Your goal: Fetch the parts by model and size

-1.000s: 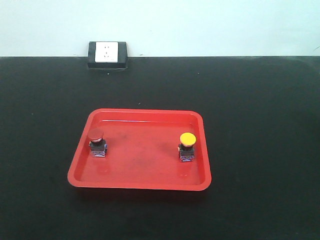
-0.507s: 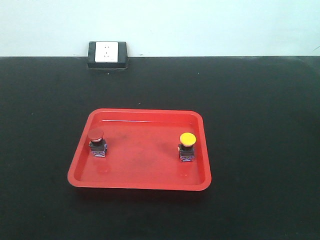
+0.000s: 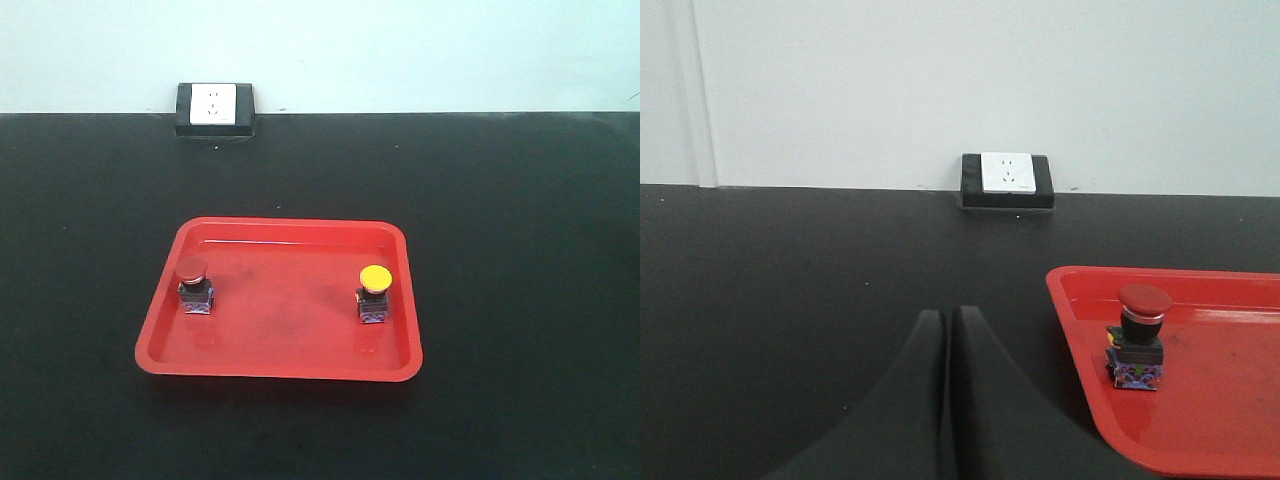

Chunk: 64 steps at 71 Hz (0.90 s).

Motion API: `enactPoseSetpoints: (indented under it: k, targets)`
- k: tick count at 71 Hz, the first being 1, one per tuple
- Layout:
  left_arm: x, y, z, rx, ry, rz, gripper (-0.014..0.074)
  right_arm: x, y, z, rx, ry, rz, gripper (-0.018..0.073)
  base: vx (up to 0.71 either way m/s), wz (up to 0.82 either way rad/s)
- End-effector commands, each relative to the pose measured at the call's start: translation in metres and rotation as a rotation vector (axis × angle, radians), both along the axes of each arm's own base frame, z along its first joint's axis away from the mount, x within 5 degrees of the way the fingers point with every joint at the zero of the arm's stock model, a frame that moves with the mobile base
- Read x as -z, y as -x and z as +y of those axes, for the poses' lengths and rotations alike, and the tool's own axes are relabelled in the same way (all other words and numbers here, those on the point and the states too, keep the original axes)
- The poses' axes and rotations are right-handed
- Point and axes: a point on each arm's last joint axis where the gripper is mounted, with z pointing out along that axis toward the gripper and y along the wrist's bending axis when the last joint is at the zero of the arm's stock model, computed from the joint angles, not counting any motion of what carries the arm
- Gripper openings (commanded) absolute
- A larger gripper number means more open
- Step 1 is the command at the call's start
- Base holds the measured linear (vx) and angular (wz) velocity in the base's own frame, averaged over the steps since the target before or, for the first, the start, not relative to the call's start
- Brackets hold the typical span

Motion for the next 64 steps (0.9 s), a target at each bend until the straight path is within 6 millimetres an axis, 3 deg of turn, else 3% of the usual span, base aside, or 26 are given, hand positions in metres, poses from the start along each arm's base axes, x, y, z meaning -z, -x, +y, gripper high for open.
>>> enactPoseSetpoints:
  k: [1,64]
  targets:
    - [-0.0117,0.0017,-0.0004,0.003,0.013,-0.102,-0.0007,-0.0058,0.0010,0.0002,-0.001,0.003,-0.084,-0.0010,0.00,0.00]
    - [-0.0117,0.0017,-0.0004,0.003,0.013,-0.102,-0.0006,-0.0058,0.0010,0.0002,-0.001,0.003,-0.084,-0.0010,0.00,0.00]
